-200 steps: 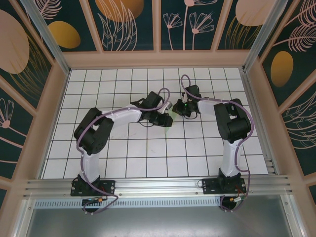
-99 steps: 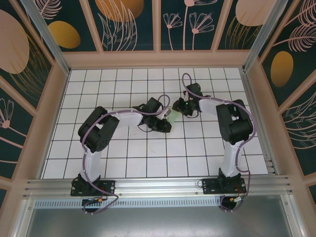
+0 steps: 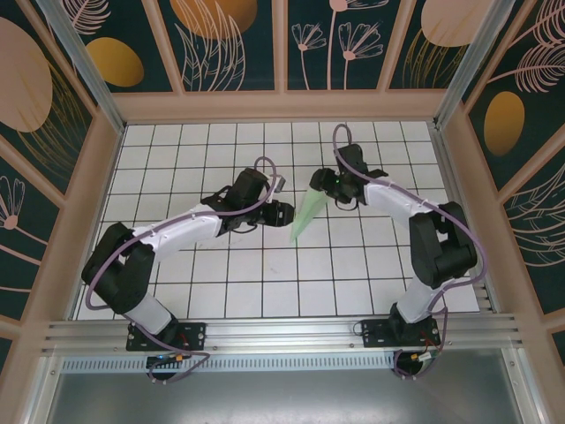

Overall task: Fold a paper plane with a square sheet of paper (fold left side to right side)
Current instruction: Move the paper plane to the center of the table.

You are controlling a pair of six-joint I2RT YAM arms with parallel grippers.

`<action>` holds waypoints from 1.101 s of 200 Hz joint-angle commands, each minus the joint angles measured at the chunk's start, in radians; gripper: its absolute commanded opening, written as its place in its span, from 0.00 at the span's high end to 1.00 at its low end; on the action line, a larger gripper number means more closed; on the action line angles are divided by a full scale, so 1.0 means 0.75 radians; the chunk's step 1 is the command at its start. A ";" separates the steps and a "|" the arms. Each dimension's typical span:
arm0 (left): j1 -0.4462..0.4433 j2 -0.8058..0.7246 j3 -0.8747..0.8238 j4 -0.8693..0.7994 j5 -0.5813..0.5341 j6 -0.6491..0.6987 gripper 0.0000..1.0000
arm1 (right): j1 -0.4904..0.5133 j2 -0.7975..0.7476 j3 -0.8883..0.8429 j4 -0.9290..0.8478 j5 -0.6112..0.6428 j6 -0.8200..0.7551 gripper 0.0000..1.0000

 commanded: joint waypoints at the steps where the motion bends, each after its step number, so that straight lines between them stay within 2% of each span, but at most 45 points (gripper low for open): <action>1: 0.007 -0.036 -0.019 0.039 -0.215 -0.041 0.54 | 0.060 0.004 -0.077 -0.022 0.058 0.122 0.33; 34: 0.008 -0.069 -0.015 0.013 -0.277 -0.008 0.52 | 0.103 0.067 -0.076 -0.042 0.088 0.168 0.36; 49: 0.008 -0.081 -0.019 -0.005 -0.308 0.002 0.52 | 0.108 0.063 -0.094 -0.045 0.080 0.175 0.49; 79: 0.007 -0.105 -0.036 -0.003 -0.334 0.000 0.51 | 0.108 0.009 -0.137 -0.062 0.059 0.148 0.85; 100: 0.007 -0.115 -0.035 -0.008 -0.347 0.000 0.51 | 0.093 -0.044 -0.169 -0.077 0.051 0.077 1.00; 115: 0.008 -0.117 -0.032 -0.017 -0.347 0.000 0.50 | 0.054 -0.076 -0.195 -0.090 0.021 0.005 1.00; 143: 0.007 -0.127 -0.029 -0.024 -0.360 -0.001 0.50 | -0.084 -0.100 -0.283 -0.027 -0.185 -0.213 1.00; 162: 0.007 -0.143 -0.033 -0.030 -0.380 -0.004 0.49 | -0.185 -0.060 -0.280 -0.052 -0.250 -0.387 1.00; 168: 0.007 -0.148 -0.035 -0.033 -0.389 -0.007 0.49 | -0.215 -0.043 -0.271 -0.068 -0.235 -0.426 0.99; 181: 0.008 -0.161 -0.039 -0.031 -0.400 -0.010 0.49 | -0.266 -0.003 -0.245 -0.106 -0.208 -0.492 0.87; 194: 0.007 -0.174 -0.040 -0.032 -0.417 -0.018 0.48 | -0.298 0.033 -0.196 -0.188 -0.085 -0.499 0.81; 210: 0.007 -0.199 -0.045 -0.027 -0.454 -0.024 0.45 | -0.303 0.027 -0.141 -0.296 0.121 -0.459 0.67; 220: 0.007 -0.215 -0.045 -0.020 -0.481 -0.028 0.43 | -0.302 0.003 -0.117 -0.343 0.188 -0.429 0.62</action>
